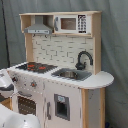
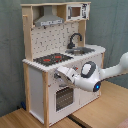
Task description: Play with the kitchen
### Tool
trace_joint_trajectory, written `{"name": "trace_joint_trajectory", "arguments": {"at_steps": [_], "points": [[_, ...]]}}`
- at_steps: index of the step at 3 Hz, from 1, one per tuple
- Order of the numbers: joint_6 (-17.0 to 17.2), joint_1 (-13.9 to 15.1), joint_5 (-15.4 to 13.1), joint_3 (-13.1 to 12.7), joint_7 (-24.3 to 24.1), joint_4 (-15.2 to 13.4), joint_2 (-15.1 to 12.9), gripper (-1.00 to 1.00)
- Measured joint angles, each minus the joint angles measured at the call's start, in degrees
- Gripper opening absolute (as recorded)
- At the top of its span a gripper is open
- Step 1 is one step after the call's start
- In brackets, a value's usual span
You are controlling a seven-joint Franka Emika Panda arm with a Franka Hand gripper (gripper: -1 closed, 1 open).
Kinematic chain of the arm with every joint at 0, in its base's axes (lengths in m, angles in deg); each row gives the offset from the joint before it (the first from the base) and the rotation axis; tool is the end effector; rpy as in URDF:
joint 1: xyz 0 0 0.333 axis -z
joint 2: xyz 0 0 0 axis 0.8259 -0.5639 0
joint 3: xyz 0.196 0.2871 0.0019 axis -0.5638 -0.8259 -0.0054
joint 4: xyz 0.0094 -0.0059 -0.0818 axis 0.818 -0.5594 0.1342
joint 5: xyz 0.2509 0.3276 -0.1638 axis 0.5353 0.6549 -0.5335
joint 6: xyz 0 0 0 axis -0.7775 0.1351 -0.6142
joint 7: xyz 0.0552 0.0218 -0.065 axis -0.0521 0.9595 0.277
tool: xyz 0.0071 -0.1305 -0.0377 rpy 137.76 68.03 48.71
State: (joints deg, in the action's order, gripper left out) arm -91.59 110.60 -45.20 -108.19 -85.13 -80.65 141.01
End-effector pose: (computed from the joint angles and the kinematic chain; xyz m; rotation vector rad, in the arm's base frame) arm 0.3960 0.5651 0.3396 1.3065 1.2499 1.3600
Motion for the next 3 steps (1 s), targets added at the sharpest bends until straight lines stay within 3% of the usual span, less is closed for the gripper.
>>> {"name": "trace_joint_trajectory", "arguments": {"at_steps": [3], "points": [[-0.46, 0.00, 0.01, -0.01, -18.20, -0.14, -0.04, -1.00]]}}
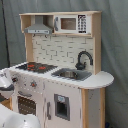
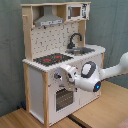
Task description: Play with the kitchen
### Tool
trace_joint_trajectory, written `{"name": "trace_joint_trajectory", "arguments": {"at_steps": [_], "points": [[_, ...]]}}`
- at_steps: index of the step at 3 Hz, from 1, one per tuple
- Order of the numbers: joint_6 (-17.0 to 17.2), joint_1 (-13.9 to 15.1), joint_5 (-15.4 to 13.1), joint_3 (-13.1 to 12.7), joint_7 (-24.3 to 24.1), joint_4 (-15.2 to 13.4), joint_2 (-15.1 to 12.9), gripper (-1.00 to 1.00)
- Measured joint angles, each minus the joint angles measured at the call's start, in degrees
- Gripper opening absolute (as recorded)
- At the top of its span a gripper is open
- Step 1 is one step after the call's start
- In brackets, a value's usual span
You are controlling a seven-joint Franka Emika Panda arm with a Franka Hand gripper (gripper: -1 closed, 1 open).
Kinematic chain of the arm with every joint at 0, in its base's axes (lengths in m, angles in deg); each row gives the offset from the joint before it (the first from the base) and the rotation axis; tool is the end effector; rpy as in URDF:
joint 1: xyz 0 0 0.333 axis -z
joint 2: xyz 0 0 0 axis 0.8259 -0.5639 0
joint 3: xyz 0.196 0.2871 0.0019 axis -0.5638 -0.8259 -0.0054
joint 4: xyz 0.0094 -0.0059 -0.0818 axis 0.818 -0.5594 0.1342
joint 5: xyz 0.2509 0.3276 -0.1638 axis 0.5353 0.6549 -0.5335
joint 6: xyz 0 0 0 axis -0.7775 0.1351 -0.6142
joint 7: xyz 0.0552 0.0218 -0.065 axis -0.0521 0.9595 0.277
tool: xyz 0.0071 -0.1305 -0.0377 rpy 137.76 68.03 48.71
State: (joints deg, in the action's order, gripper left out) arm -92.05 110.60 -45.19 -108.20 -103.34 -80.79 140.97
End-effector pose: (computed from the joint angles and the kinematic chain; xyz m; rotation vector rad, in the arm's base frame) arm 0.3955 0.5646 0.3381 1.5593 1.0805 1.5742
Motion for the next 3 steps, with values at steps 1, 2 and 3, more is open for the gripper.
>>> {"name": "trace_joint_trajectory", "arguments": {"at_steps": [1, 2, 3], "points": [[-0.05, 0.00, 0.00, -0.14, -4.36, -0.02, 0.00, -1.00], [-0.05, 0.00, 0.00, -0.15, -4.43, -0.02, 0.00, 1.00], [-0.06, -0.01, 0.00, -0.21, -5.76, -0.01, 0.00, 1.00]]}}
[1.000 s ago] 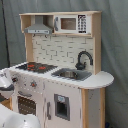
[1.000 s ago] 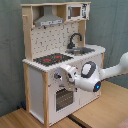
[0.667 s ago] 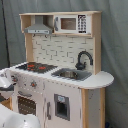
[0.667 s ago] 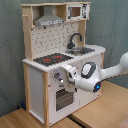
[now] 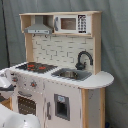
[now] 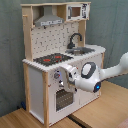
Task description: Play with the kitchen
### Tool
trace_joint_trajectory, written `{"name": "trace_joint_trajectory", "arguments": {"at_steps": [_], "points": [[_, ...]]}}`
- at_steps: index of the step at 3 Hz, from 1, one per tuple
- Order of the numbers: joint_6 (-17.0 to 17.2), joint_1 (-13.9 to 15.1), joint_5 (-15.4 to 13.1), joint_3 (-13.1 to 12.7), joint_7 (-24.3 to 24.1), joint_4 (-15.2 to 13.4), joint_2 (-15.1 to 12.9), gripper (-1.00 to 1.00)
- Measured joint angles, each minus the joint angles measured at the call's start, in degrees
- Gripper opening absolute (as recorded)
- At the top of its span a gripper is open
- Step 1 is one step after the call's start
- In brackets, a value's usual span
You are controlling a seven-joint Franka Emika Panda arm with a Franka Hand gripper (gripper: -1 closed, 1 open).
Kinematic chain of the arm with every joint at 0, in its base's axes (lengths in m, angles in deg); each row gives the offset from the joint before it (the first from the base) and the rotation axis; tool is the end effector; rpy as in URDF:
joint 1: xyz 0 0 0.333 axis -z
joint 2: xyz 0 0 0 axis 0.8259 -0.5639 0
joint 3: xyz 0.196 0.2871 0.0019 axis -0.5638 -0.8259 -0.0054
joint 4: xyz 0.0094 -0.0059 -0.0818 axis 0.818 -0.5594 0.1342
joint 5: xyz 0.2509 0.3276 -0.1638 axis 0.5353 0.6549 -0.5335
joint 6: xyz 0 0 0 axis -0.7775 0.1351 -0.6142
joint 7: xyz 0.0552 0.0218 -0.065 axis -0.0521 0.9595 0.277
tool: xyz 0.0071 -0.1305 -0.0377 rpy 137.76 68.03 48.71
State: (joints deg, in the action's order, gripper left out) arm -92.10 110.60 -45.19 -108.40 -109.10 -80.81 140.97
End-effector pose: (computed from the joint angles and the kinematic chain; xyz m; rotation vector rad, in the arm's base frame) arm 0.3943 0.5653 0.3361 1.6373 1.0211 1.6386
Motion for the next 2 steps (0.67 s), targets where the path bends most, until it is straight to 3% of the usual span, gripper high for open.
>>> {"name": "trace_joint_trajectory", "arguments": {"at_steps": [1, 2], "points": [[0.01, -3.21, -0.06, 1.43, -0.69, -5.09, -0.01, 1.00], [0.06, -6.93, -0.20, 4.99, 2.36, -6.00, -0.01, 1.00]]}}
